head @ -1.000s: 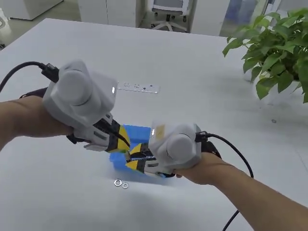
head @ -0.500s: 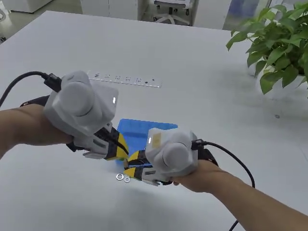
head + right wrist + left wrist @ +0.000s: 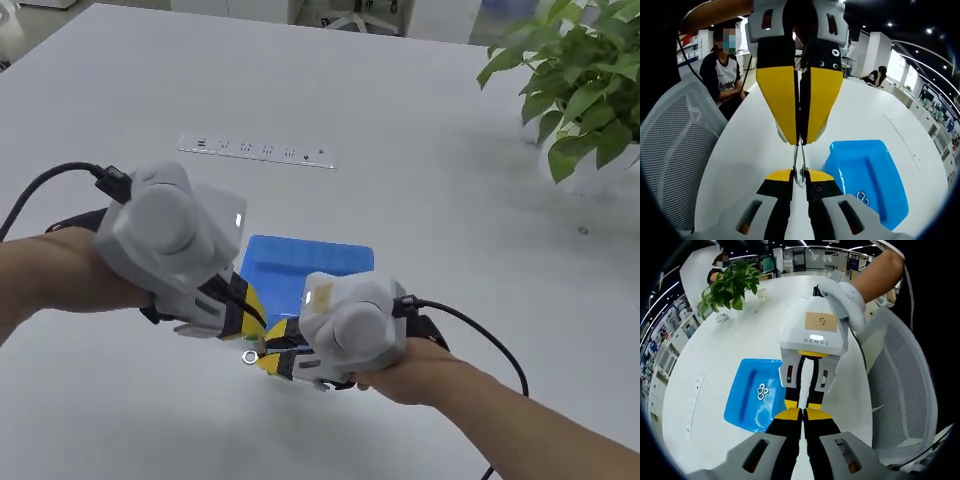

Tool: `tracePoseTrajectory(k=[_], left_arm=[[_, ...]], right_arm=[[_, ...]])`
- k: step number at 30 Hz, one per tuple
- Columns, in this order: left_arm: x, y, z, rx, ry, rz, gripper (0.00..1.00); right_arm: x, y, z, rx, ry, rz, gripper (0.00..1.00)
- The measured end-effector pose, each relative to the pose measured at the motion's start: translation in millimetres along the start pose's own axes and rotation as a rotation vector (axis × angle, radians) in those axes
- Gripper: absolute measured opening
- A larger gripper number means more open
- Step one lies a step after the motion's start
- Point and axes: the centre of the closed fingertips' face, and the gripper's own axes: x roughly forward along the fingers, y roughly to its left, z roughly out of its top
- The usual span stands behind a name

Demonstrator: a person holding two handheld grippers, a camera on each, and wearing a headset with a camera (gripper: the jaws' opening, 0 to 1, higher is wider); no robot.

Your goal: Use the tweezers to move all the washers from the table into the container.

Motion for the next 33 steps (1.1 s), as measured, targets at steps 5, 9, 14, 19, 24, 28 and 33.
tracePoseTrajectory(k=[5, 9, 14, 19, 24, 28, 33], left_arm=[[3.2, 1.5, -2.1, -0.008, 0.000, -0.004, 0.05], [4.7, 2.9, -3.7, -0.015, -0.002, -0.004, 0.05], [6.6, 3.3, -6.5, -0.022, -0.003, -0.008, 0.05], [8.3, 3.3, -7.5, -0.030, -0.008, -0.009, 0.05], [8.4, 4.7, -7.3, -0.036, -0.015, -0.008, 0.05], [8.8, 7.2, -6.9, -0.045, -0.022, -0.006, 0.05], [9.4, 10.2, -6.4, -0.056, -0.029, -0.006, 0.05]], right_arm=[[2.9, -0.2, -3.0, 0.011, 0.002, 0.007, 0.12], [4.7, -0.9, -4.2, 0.013, 0.004, 0.010, 0.12], [7.8, -0.7, -6.1, 0.017, 0.006, 0.018, 0.12], [9.6, -0.4, -7.6, 0.017, 0.011, 0.023, 0.12], [10.1, -0.7, -8.1, 0.022, 0.008, 0.026, 0.12], [10.5, -1.2, -8.4, 0.033, 0.011, 0.026, 0.12], [11.2, -1.8, -9.8, 0.027, 0.023, 0.023, 0.11]])
